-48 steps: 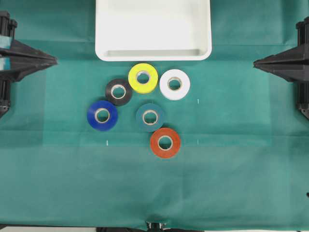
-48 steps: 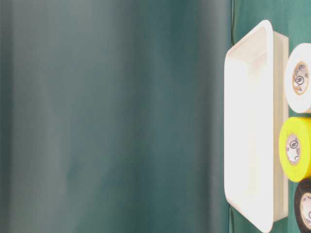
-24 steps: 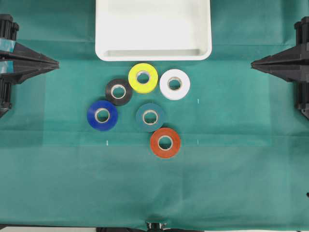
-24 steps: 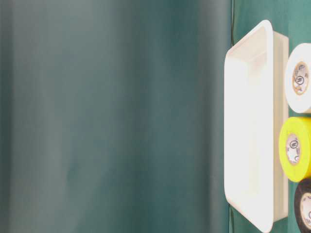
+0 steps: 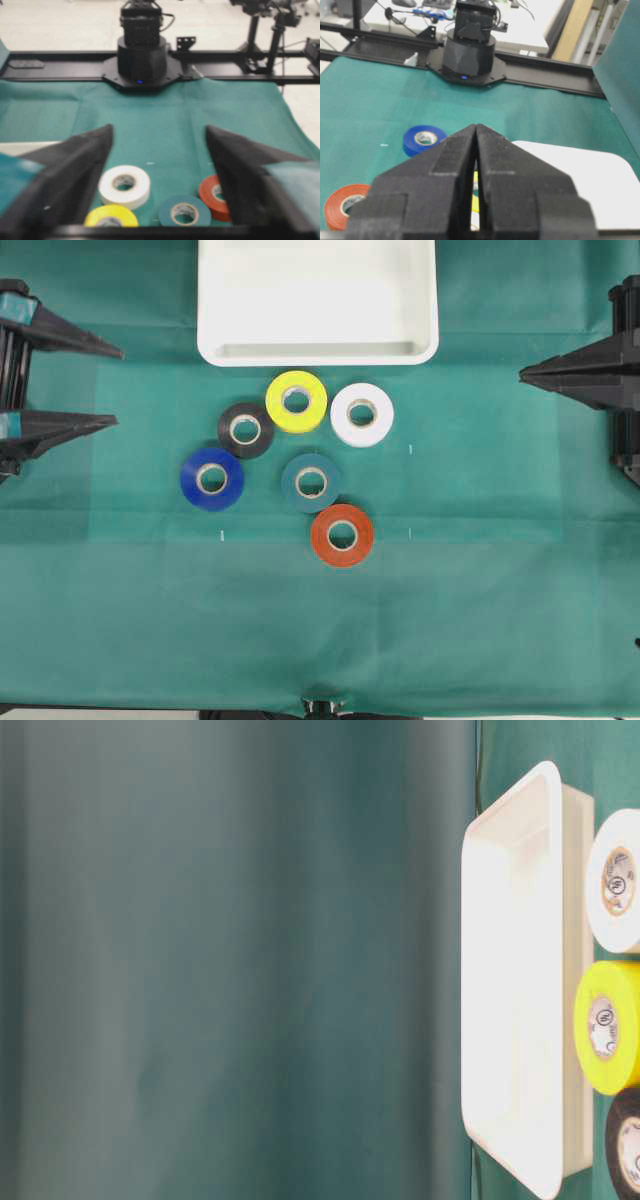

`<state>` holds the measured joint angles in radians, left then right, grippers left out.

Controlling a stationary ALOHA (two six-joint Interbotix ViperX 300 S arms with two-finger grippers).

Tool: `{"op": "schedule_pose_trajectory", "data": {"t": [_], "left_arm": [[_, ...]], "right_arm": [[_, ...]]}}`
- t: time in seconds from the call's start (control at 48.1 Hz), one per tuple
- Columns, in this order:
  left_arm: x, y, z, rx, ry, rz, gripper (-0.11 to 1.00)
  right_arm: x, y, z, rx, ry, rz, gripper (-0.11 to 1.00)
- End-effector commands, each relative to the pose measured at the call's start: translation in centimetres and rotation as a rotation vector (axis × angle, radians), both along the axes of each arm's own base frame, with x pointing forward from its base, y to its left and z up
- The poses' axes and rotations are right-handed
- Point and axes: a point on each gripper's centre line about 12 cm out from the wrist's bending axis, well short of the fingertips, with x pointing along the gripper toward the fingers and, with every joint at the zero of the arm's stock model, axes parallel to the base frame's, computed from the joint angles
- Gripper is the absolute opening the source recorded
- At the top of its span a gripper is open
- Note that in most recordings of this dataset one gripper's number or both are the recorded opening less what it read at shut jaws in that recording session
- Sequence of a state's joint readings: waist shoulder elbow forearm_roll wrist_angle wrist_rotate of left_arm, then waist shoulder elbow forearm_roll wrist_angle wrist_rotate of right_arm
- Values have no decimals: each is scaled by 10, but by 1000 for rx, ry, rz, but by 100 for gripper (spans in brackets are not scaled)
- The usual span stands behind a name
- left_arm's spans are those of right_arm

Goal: Pick up the tape from a random location and place it into the white case.

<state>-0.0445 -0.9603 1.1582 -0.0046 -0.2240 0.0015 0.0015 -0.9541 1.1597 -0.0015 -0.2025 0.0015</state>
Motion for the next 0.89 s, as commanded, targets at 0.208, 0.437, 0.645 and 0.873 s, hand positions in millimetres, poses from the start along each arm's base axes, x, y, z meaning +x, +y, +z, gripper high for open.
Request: {"op": "schedule_pose_trajectory", "data": {"t": [0.208,0.437,0.645,0.873], "left_arm": [[1,-1,-4,-1,17,-3,96],[1,-1,-4,-2,23,-3,96],[1,-4,-4,-2,23,-19,96],[0,-15,-4,-1,23,-76,96]], "right_arm": [[3,0,9,5,-15,1,0],[3,0,9,5,-11,1,0],[3,0,11,5,-14,1,0],[3,0,11,5,-12,1,0]]}}
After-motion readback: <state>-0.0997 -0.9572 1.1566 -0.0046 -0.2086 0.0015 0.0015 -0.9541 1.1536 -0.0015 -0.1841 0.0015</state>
